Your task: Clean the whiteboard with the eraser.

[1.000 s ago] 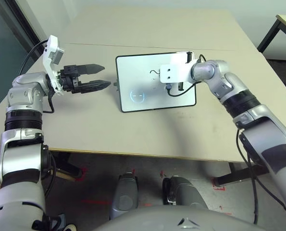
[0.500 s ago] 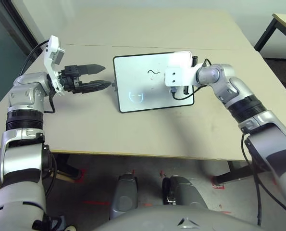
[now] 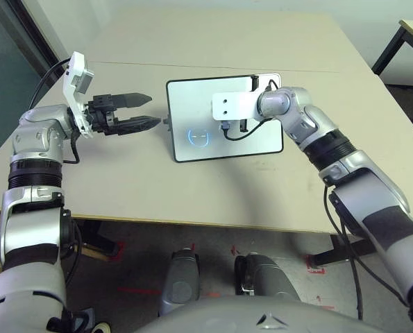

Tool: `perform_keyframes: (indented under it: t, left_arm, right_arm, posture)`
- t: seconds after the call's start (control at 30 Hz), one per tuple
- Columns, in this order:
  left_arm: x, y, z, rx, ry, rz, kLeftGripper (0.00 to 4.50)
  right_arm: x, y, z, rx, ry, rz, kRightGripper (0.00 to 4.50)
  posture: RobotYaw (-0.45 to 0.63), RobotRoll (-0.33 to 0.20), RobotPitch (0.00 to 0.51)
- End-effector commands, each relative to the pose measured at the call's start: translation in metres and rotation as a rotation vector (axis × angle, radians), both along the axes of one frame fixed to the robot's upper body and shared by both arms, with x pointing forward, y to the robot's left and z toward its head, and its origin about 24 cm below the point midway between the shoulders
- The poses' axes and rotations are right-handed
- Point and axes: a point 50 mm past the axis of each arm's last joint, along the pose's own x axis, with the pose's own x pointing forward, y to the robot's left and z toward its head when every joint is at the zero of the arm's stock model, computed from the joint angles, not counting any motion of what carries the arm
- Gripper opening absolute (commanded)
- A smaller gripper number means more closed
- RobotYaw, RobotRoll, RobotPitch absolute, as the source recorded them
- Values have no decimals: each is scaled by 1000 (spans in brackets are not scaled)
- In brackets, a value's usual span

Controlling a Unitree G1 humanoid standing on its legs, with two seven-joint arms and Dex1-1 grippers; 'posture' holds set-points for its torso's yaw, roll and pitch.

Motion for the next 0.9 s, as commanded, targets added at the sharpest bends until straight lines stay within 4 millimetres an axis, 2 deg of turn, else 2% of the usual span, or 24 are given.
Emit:
perform_keyframes:
  t: [0.03, 0.2, 0.5, 0.63, 0.9]
  left_arm:
    - [-1, -1, 3, 3, -15, 0, 4500]
    - [0, -2, 3, 1, -15, -3, 4500]
    - [2, -3, 3, 2, -14, -10, 4500]
    - [3, -4, 3, 2, -14, -14, 4500]
    - [3, -5, 3, 1, -16, -18, 4500]
  right_arm:
    - [0, 4, 2, -10, -8, 11, 344]
    - [0, 2, 2, -10, -3, 9, 344]
    - [-2, -37, -4, -40, 27, -65, 344]
    - [-8, -47, -1, -50, 34, -74, 344]
    - [-18, -45, 8, -71, 41, -59, 344]
  posture:
    - [311, 0, 63]
    - [309, 0, 63]
    - [296, 0, 65]
    - [284, 0, 62]
    - [283, 0, 58]
